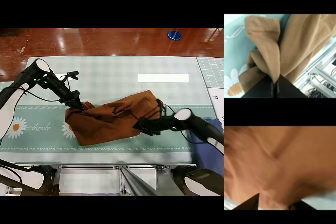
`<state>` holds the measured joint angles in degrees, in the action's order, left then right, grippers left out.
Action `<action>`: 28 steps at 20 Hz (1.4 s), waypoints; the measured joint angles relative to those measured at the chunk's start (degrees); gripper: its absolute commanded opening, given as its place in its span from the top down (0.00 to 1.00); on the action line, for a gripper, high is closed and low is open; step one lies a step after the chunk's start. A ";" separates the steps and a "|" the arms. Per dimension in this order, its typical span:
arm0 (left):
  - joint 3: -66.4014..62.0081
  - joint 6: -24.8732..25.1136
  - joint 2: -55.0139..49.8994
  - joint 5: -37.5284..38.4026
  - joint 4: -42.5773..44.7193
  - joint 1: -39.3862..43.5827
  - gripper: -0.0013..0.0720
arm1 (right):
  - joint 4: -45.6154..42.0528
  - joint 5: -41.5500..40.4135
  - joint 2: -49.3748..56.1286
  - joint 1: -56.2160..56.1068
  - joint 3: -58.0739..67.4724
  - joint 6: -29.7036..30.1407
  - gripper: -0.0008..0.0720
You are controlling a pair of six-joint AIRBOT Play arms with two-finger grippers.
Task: Fold the shirts.
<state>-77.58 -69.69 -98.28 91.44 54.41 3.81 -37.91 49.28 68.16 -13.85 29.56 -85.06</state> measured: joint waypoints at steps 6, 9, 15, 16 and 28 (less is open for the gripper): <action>-0.35 -1.46 1.90 -3.61 0.00 -0.66 0.95 | 3.67 0.39 8.81 -7.54 13.40 4.50 0.96; -1.99 -3.39 8.07 -10.12 -3.02 -4.28 0.95 | 0.13 5.97 6.01 -6.23 25.05 5.53 0.96; -6.91 -5.53 30.16 -33.83 -21.09 -17.40 0.95 | -10.25 20.63 -2.84 3.80 60.33 3.08 0.96; -7.82 -5.60 34.01 -36.41 -22.64 -19.87 0.95 | -11.45 23.47 -4.63 4.70 65.13 2.91 0.96; -10.78 -5.92 70.55 -33.09 -4.46 -32.35 0.95 | -29.86 42.71 -27.41 7.06 77.53 -4.20 0.96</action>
<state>-88.36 -75.61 -27.73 58.35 49.95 -28.53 -67.77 91.98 40.75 -6.79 107.09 -89.25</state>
